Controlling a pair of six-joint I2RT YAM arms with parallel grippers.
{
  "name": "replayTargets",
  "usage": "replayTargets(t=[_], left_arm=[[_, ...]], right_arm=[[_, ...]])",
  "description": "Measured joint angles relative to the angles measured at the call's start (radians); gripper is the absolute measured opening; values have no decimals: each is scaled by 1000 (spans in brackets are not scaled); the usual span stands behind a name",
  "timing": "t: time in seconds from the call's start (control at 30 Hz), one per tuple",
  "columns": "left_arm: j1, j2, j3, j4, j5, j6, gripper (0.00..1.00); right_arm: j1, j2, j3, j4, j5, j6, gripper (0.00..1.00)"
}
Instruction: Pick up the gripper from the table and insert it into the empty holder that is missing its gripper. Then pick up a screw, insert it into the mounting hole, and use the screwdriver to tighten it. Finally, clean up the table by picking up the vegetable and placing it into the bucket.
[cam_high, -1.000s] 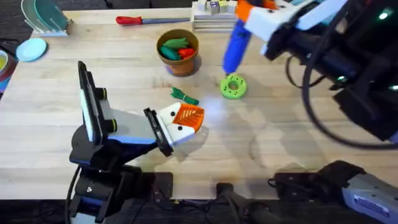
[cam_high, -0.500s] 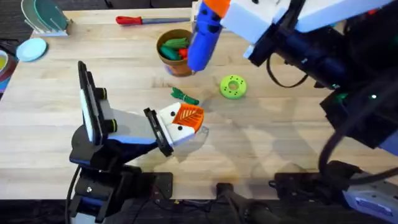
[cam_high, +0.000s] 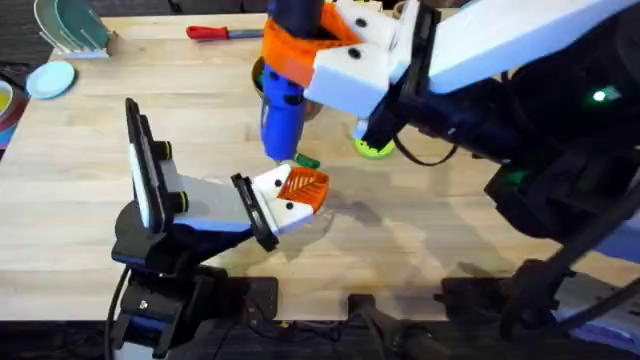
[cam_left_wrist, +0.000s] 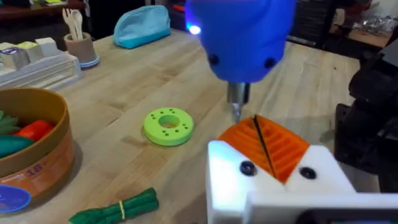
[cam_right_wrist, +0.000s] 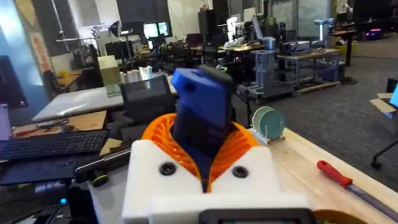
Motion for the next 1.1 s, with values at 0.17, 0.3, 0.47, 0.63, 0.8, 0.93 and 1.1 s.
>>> replayTargets(t=[0.17, 0.3, 0.47, 0.63, 0.8, 0.93, 1.1], left_arm=[[0, 0, 0, 0, 0, 0, 15], [0, 0, 0, 0, 0, 0, 15], [0, 0, 0, 0, 0, 0, 15], [0, 0, 0, 0, 0, 0, 15], [0, 0, 0, 0, 0, 0, 15], [0, 0, 0, 0, 0, 0, 15], [0, 0, 0, -1, 1, -1, 15]], right_arm=[[22, 23, 0, 0, 0, 3, 21], [25, 34, 0, -4, 0, 3, 21], [25, 34, 0, -39, -5, 3, 21], [25, 35, 0, -41, -19, 3, 21], [25, 35, 0, -44, -20, 3, 21], [25, 35, 0, -46, -22, 3, 21], [24, 31, 0, -84, -14, 7, 21]])
